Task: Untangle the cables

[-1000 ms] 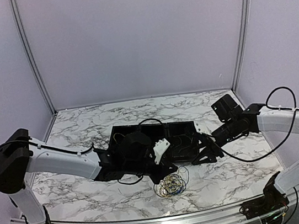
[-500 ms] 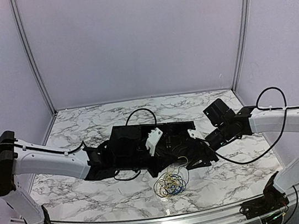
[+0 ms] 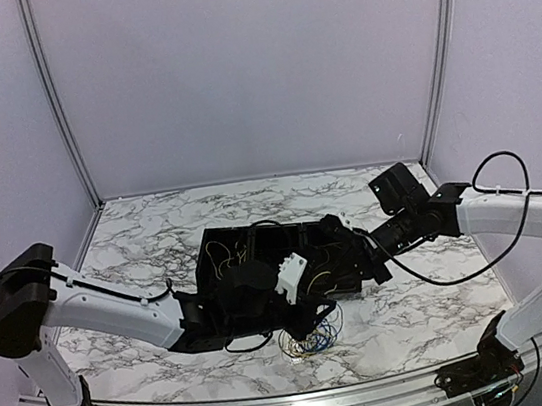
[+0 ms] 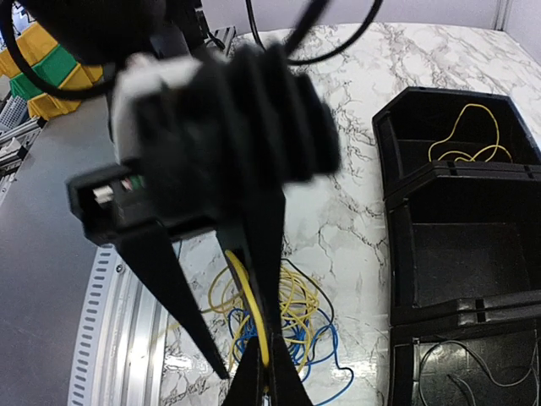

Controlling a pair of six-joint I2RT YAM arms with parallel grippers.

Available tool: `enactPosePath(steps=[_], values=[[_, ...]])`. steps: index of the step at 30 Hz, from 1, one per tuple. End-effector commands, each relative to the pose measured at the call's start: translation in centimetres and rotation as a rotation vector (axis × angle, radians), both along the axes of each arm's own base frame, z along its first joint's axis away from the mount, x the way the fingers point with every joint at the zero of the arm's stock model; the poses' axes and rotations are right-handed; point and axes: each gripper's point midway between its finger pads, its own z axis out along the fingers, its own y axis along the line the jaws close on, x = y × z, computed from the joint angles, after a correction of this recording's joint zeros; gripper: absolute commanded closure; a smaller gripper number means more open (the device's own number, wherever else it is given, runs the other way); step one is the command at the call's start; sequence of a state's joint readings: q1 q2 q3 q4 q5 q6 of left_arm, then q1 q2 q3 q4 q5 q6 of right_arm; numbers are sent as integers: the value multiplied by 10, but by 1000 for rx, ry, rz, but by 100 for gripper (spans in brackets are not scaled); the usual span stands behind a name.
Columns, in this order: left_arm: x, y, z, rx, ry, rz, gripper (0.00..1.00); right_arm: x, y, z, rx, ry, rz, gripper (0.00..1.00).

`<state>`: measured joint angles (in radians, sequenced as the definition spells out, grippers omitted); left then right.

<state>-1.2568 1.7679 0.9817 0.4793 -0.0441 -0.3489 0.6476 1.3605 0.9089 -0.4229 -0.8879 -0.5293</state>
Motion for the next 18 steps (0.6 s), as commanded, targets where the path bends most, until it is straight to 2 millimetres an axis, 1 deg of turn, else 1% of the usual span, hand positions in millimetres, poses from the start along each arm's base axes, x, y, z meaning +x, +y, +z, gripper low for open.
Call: enactPosePath(steps=[1, 2, 5, 7, 10, 13, 16, 18], values=[[24, -9, -1, -91, -27, 162, 72, -10, 0, 33, 62, -1, 15, 100], [26, -10, -2, -109, -31, 171, 73, -12, -2, 37, 71, -3, 14, 100], [28, -12, -18, -135, -36, 181, 79, -12, -7, 54, 96, -22, -7, 100], [26, -15, -33, -130, -27, 163, 84, -12, -8, 72, 120, -27, -5, 100], [22, -21, -58, -101, -6, 133, 89, -7, -10, 107, 169, -45, -5, 100], [20, -22, -79, -87, 24, 123, 90, -1, -13, 142, 217, -84, -11, 100], [17, -20, -94, -85, 56, 114, 90, 7, -20, 178, 255, -128, -18, 100], [14, -17, -103, -86, 77, 112, 91, 11, -25, 205, 289, -171, -24, 100]])
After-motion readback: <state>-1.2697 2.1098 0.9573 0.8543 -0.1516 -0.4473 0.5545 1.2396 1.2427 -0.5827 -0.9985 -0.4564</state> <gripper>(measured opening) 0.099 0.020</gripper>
